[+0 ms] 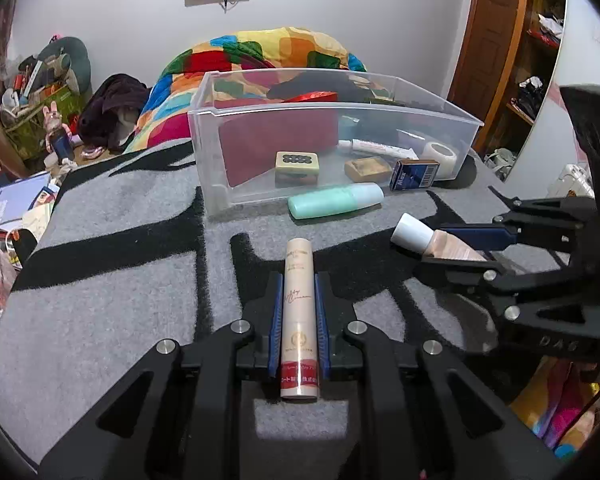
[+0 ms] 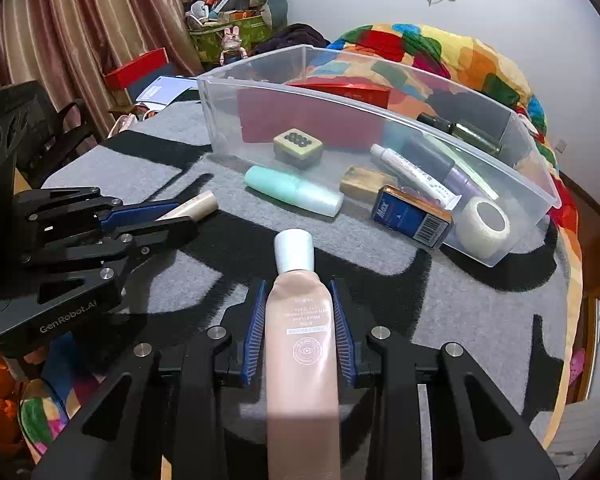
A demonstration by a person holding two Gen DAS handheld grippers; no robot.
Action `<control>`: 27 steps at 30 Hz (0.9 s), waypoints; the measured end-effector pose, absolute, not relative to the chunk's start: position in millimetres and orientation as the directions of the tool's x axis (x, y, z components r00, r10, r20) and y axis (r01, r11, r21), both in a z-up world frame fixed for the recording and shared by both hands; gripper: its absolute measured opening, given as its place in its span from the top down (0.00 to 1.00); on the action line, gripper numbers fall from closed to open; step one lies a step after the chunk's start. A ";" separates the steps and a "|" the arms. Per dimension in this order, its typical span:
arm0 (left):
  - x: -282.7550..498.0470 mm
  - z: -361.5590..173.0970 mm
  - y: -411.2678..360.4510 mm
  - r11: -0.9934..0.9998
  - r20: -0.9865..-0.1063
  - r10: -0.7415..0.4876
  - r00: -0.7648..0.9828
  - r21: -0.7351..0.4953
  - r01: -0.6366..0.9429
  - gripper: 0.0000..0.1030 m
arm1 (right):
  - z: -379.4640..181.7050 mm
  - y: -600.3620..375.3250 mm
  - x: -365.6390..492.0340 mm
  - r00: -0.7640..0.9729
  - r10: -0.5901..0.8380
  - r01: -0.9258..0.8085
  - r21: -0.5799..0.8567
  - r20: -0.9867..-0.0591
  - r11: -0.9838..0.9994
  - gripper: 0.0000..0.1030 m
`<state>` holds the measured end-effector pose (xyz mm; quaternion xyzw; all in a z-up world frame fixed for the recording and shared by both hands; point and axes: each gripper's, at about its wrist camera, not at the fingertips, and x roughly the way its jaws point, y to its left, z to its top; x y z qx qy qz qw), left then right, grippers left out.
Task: Organize objects
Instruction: 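Grasp the cream cosmetic tube with the left tool while the right tool grasps the beige tube, then lower both tubes into the box and open both tools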
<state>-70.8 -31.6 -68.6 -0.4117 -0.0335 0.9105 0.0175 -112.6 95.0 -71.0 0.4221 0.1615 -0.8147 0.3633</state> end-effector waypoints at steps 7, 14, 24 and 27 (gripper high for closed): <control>-75.3 -58.6 -32.3 -0.988 -0.731 0.113 -0.673 -0.156 0.003 0.86 | -67.9 100.8 -106.9 -0.376 -0.482 0.707 0.092 -0.791 -0.701 0.72; -75.6 -28.9 -29.7 -0.986 -0.677 0.129 -0.724 -0.162 -0.024 0.86 | -40.7 112.7 -117.3 -0.418 -0.522 0.674 0.131 -0.743 -0.727 0.72; -97.4 -2.0 -41.4 -0.981 -0.635 0.146 -0.758 -0.190 -0.030 0.86 | 1.7 117.3 -145.6 -0.504 -0.553 0.611 0.179 -0.663 -0.771 0.72; -111.6 0.4 -48.4 -0.976 -0.640 0.165 -0.750 -0.215 -0.032 0.86 | 7.4 118.2 -159.4 -0.523 -0.540 0.589 0.179 -0.659 -0.788 0.72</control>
